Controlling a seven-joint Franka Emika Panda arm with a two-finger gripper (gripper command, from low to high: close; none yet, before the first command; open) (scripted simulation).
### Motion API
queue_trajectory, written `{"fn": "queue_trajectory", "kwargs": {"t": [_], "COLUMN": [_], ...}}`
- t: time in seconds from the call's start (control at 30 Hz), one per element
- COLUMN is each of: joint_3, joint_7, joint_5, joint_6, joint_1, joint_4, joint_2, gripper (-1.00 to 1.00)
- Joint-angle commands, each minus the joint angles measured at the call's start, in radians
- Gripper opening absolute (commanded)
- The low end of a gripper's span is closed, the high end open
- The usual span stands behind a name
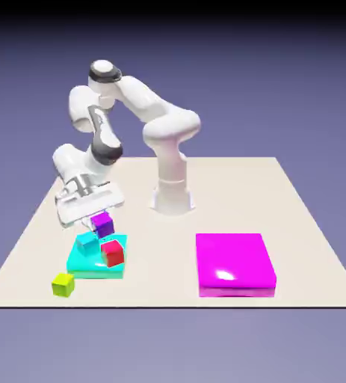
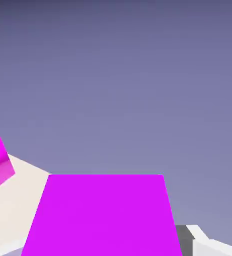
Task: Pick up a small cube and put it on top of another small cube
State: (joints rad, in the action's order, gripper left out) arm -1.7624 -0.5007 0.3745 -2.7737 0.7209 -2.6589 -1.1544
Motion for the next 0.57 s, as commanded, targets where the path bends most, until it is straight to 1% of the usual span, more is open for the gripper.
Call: {"fn": "queue_trajectory", "kwargs": {"t": [0.0,0.13,0.23,0.43,0.47,0.53], "joint_3": [0.006,0.031,-0.002,-0.148,-0.148,-0.123], "joint_7": [-0.019,-0.094,-0.11,-0.121,-0.121,-0.119], "joint_5": [0.0,-0.001,0.023,0.058,0.058,0.052], "joint_6": [0.016,0.082,0.08,-0.096,-0.096,-0.065], "joint_1": [-0.036,-0.181,-0.198,0.009,0.009,-0.027], "joint_4": [0.0,0.002,-0.009,0.022,0.022,0.016], "joint_2": [-0.008,-0.041,-0.067,-0.074,-0.074,-0.073], "gripper": [-1.0,-1.0,-1.0,-1.0,1.0,1.0]}}
